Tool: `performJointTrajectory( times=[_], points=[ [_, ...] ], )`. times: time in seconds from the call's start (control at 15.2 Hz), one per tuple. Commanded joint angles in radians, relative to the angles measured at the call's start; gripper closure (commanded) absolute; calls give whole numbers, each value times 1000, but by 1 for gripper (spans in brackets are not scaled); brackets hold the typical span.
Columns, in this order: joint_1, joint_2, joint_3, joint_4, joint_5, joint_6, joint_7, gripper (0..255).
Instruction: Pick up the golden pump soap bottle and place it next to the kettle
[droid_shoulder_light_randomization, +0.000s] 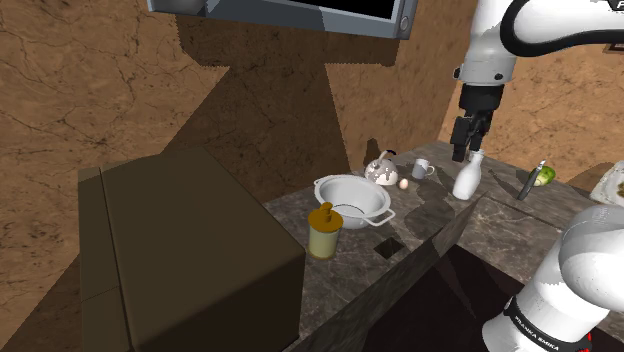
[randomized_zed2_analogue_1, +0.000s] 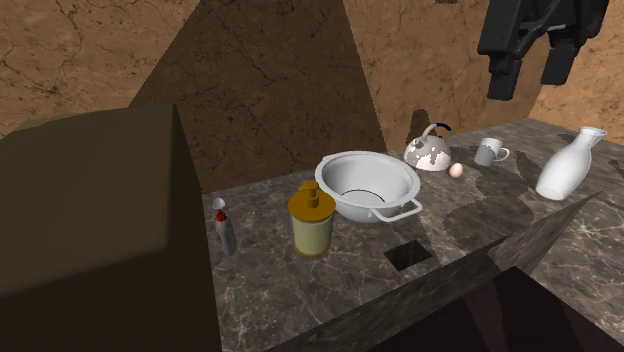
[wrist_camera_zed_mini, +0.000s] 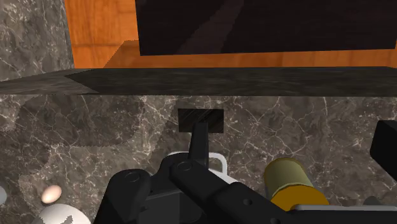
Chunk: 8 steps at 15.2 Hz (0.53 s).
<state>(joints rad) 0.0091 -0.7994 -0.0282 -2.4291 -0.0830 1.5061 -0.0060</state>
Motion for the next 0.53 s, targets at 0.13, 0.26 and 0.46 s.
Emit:
performJointTrajectory(
  times=[0.13,0.26,0.46],
  points=[
    [7,63,18,-2,8,58,25,0],
    [12,130,36,3,15,114,49,0],
    [19,237,61,20,20,194,85,0]
  ],
)
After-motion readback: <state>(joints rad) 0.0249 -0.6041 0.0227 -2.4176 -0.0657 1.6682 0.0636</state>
